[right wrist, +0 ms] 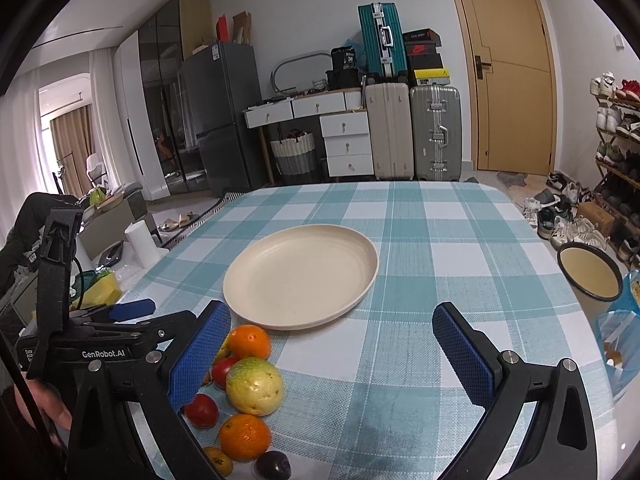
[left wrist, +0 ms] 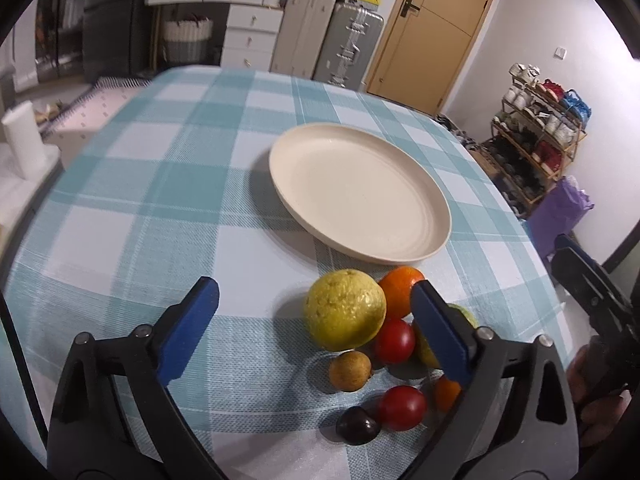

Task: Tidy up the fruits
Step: 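Lower the left gripper onto the large yellow citrus and close it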

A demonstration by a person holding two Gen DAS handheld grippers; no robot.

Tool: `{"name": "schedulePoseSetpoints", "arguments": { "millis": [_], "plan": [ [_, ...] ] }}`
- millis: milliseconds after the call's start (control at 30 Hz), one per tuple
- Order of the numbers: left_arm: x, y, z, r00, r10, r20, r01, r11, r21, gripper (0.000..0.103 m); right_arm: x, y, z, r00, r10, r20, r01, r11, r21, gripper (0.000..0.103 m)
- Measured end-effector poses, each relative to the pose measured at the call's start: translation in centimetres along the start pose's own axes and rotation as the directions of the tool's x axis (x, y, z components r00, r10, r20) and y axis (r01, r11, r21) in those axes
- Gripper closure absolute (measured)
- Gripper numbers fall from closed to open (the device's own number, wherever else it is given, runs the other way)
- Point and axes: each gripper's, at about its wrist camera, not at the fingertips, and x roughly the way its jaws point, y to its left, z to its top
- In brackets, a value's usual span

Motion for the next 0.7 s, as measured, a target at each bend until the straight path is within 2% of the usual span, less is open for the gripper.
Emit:
{"name": "schedulePoseSetpoints", "arguments": {
  "millis": [100,233,267,333,467,700],
  "plan": [
    [1.0,0.5,0.0,0.999,-0.045,-0.029,0.044,0.999,-0.021,0.014,0.7,-0.1,0.1,1.0,0.001,-0.014,-0.001,1.0,0.002,0.0],
    [2.2,0.9,0.1,0.993,-0.104,-0.053,0.102,0.994,-0.037,0.027,1.5,-0.3,0.0,1.0,0.003,-0.028,-0.003,1.0,0.003,0.0],
    [2.5,1.1,0.2,0.99,-0.126,-0.061,0.123,0.991,-0.044,0.03,1.6,-0.3,-0.1,0.999,0.002,-0.032,-0.002,1.0,0.003,0.0],
    [2.8,1.2,0.0,0.985,-0.16,-0.071,0.156,0.986,-0.06,0.041,1.9,-0.3,-0.2,0.999,0.002,-0.04,-0.002,1.0,0.003,0.0],
    [3.8,1.9,0.1,0.965,-0.243,-0.101,0.231,0.966,-0.111,0.056,2.5,-0.3,-0.3,0.999,0.005,-0.052,-0.005,1.0,0.007,0.0],
    [4.3,2.2,0.3,0.957,-0.272,-0.099,0.259,0.957,-0.129,0.057,2.8,-0.2,-0.7,0.998,0.007,-0.064,-0.007,1.0,0.007,0.0]
  ]
}}
